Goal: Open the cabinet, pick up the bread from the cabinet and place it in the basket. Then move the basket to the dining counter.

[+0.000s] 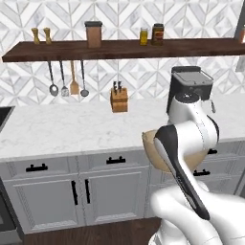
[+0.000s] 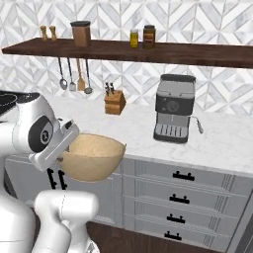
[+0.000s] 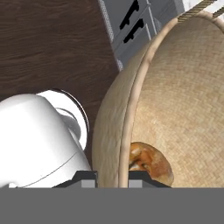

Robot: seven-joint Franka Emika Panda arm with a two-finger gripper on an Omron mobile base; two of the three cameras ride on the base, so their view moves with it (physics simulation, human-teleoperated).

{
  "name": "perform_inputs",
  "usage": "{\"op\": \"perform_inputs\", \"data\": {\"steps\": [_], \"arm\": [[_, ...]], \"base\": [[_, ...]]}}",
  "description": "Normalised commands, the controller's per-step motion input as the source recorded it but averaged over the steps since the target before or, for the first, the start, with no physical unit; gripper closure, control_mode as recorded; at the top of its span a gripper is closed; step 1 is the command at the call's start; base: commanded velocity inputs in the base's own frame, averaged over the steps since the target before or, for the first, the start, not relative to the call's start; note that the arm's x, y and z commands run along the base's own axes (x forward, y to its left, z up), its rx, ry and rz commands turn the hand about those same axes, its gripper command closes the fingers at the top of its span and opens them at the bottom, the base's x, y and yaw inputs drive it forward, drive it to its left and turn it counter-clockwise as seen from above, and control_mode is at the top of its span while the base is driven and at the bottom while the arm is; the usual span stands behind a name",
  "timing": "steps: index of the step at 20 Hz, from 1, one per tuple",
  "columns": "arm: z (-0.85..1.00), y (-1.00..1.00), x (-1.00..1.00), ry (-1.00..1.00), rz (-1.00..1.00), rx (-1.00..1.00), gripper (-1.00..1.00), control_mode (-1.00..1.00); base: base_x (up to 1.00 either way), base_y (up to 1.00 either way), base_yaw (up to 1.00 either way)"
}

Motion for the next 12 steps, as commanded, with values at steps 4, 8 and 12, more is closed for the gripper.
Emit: {"op": "perform_inputs", "data": {"steps": [4,8,12], "arm": [[0.0,0.0,0.0,0.0,0.0,0.0,1.0,1.0],[0.0,0.0,0.0,0.0,0.0,0.0,1.0,1.0],[0.0,0.0,0.0,0.0,0.0,0.0,1.0,1.0]], "base": [[0.01,-0.02,0.11],[-0.16,-0.21,0.83],[-0.02,-0.02,1.0]]}}
